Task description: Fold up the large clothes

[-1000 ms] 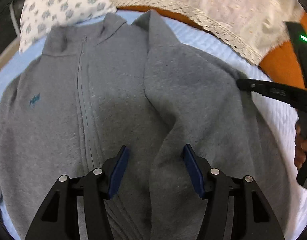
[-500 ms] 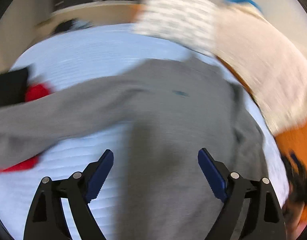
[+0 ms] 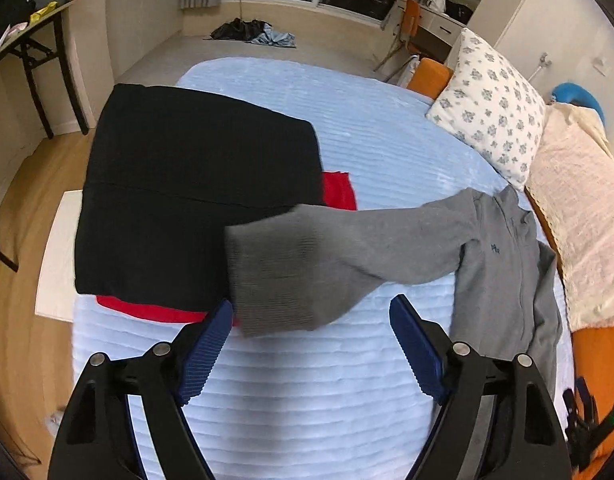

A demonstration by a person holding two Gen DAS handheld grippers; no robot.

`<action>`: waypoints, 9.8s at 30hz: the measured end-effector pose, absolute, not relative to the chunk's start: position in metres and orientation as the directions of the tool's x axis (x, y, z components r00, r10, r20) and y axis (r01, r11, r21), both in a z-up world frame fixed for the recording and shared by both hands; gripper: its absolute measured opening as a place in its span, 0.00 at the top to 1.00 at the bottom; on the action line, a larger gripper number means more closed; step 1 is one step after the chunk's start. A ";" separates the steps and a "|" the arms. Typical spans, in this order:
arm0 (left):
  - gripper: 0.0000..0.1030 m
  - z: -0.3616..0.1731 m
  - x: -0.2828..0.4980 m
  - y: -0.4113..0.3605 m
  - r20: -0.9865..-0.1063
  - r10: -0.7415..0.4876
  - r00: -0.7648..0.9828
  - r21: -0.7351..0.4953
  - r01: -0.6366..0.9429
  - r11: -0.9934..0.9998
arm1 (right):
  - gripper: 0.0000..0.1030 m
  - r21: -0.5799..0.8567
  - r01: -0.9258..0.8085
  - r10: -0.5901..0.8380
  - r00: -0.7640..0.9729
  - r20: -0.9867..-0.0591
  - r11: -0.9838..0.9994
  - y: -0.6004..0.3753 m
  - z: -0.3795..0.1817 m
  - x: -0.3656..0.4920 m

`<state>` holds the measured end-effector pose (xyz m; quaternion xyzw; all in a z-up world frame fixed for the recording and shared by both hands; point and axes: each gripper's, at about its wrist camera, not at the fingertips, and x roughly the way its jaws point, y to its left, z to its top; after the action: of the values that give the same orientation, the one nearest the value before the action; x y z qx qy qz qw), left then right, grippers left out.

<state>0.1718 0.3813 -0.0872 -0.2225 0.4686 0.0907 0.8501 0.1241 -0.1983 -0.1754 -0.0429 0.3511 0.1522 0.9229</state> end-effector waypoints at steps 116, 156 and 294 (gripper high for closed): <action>0.38 -0.197 0.255 0.043 -0.815 -0.406 0.414 -0.368 0.171 0.914 | 0.93 0.010 -0.290 0.182 0.572 -0.800 0.957 -0.225 -0.226 0.104; 0.36 -0.243 0.287 0.012 -0.728 -0.563 0.391 -0.559 0.137 0.818 | 0.38 0.361 -0.167 0.397 0.428 -0.812 0.918 -0.264 -0.242 0.092; 0.59 -0.256 0.298 0.109 -0.841 -0.480 0.252 -0.448 0.175 0.877 | 0.94 -0.080 -0.552 0.332 0.604 -0.725 0.830 -0.040 -0.191 -0.006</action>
<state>0.2978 0.1093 -0.2556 -0.1328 0.5745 -0.2097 0.7799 -0.0063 -0.0405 -0.1910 -0.1498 0.3680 0.2504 0.8829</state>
